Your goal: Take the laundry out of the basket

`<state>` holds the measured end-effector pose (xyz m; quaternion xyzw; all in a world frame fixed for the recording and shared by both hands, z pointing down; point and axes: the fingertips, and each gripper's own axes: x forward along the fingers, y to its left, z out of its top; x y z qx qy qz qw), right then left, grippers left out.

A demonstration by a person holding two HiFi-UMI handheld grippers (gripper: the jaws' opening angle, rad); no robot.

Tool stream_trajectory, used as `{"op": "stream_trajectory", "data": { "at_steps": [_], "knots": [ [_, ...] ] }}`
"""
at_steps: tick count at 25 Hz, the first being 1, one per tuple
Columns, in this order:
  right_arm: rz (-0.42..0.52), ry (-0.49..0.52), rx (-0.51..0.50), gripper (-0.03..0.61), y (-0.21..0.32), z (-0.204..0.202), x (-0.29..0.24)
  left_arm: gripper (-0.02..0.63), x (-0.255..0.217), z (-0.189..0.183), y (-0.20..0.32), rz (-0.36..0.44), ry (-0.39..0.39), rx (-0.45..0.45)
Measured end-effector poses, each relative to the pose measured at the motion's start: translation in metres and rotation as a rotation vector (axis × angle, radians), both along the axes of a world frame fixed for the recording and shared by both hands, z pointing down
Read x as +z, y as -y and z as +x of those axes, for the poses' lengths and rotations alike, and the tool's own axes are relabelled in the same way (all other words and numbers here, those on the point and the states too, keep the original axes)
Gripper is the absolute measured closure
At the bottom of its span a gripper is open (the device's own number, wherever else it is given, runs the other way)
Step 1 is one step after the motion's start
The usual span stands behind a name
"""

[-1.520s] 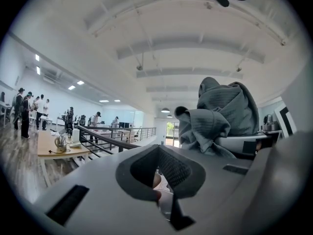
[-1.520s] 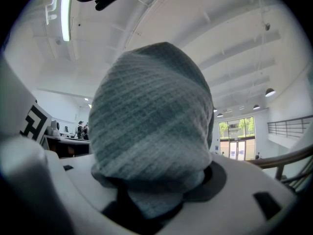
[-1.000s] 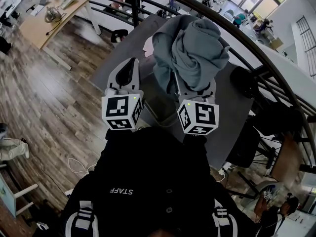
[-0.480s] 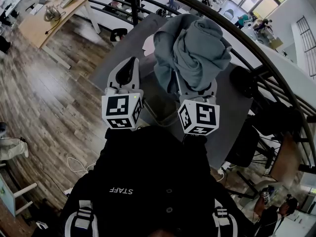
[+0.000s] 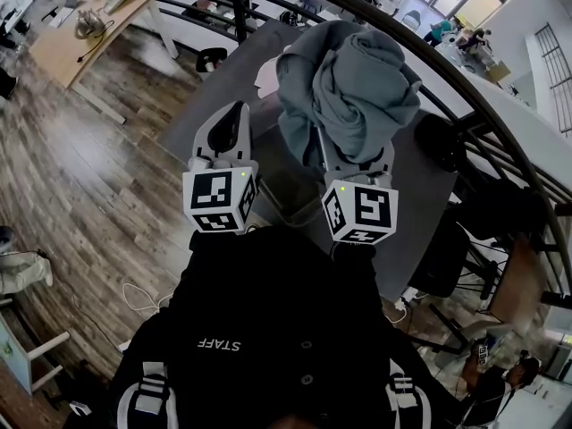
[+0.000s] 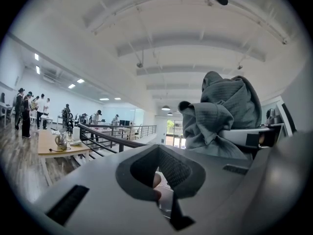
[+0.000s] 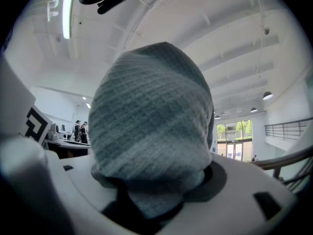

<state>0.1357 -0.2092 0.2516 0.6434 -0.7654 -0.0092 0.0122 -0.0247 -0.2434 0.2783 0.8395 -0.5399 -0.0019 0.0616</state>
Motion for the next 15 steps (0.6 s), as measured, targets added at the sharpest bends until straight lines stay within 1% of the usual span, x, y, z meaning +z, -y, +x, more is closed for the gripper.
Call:
{"op": "stream_trajectory", "data": {
  "at_steps": [3, 7, 15],
  "knots": [
    [0.001, -0.003, 0.0, 0.252, 0.0011, -0.0009, 0.0005, 0.614, 0.0008, -0.0012, 0.0019, -0.001, 0.001, -0.003],
    [0.009, -0.045, 0.006, 0.252, 0.0014, -0.0035, 0.0005, 0.614, 0.0026, 0.0005, 0.0026, -0.006, 0.002, -0.003],
    [0.011, -0.04, -0.005, 0.25, 0.0059, -0.0073, 0.0023, 0.614, 0.0056, -0.0024, 0.0072, -0.013, 0.0, -0.011]
  ]
}}
